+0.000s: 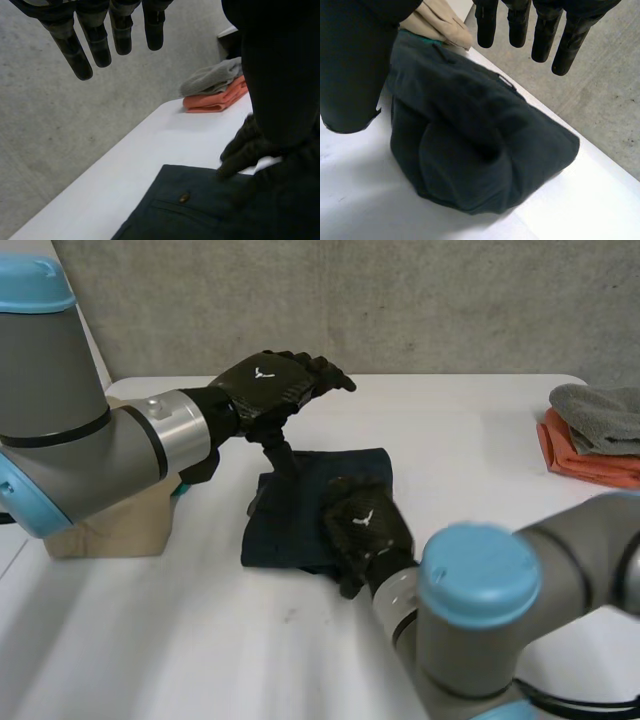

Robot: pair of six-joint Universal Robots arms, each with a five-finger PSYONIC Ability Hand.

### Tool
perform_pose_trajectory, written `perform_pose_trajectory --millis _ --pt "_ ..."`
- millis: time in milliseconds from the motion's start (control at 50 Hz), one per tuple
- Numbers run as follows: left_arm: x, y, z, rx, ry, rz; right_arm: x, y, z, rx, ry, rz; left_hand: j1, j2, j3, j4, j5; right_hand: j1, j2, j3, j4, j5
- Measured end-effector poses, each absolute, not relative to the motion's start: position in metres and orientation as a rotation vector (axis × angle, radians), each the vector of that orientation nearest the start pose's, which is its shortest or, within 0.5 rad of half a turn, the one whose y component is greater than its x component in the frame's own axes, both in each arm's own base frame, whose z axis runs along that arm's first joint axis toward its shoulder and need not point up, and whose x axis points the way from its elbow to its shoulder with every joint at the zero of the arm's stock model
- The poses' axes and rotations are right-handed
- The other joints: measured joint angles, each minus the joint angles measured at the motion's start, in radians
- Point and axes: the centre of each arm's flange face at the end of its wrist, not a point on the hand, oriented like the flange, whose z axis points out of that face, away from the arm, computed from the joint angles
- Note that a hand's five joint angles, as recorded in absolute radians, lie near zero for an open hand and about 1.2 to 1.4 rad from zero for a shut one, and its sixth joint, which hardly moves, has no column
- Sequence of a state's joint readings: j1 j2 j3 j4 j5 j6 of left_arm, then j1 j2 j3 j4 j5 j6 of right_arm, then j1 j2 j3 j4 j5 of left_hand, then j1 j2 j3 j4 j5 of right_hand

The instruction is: Fold the laundry.

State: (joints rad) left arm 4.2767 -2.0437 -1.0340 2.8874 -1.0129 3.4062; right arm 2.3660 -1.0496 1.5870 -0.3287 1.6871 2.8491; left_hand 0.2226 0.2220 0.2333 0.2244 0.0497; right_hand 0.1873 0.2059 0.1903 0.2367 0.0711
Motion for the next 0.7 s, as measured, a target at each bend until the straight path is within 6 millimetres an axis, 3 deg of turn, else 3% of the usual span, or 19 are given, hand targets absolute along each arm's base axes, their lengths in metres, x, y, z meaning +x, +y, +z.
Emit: perform_pose_trajectory --millis 60,80,200,340,500,600,700 --pt "-0.325 -0.272 0.283 -1.132 -1.718 1.585 0.357 -0.177 0.139 -1.076 1.989 -1.850 0.000 0.000 0.000 0.000 0.000 0.000 0.000 0.000 0.000 0.000" --pt "-0.325 -0.272 0.283 -1.133 -1.718 1.582 0.363 -0.181 0.124 -1.076 1.969 -1.915 0.000 0.000 0.000 0.000 0.000 0.000 0.000 0.000 0.000 0.000" --pt "-0.327 -0.271 0.282 -1.136 -1.717 1.583 0.374 -0.194 0.107 -1.131 1.933 -2.043 0.000 0.000 0.000 0.000 0.000 0.000 0.000 0.000 0.000 0.000" --pt "-0.328 -0.270 0.282 -1.137 -1.714 1.587 0.388 -0.209 0.098 -1.194 1.897 -2.117 0.000 0.000 0.000 0.000 0.000 0.000 0.000 0.001 0.000 0.000" --pt "-0.328 -0.270 0.281 -1.136 -1.714 1.587 0.400 -0.220 0.100 -1.189 1.851 -2.141 0.000 0.000 0.000 0.000 0.000 0.022 0.027 0.051 0.002 0.003" --pt "-0.328 -0.270 0.281 -1.134 -1.717 1.582 0.409 -0.226 0.102 -1.206 1.820 -2.121 0.000 0.000 0.000 0.000 0.000 0.237 0.244 0.265 0.208 0.146" --pt "-0.327 -0.269 0.279 -1.133 -1.725 1.573 0.412 -0.238 0.104 -1.218 1.816 -2.091 0.000 0.000 0.000 0.000 0.000 0.667 0.824 0.834 0.774 0.614"
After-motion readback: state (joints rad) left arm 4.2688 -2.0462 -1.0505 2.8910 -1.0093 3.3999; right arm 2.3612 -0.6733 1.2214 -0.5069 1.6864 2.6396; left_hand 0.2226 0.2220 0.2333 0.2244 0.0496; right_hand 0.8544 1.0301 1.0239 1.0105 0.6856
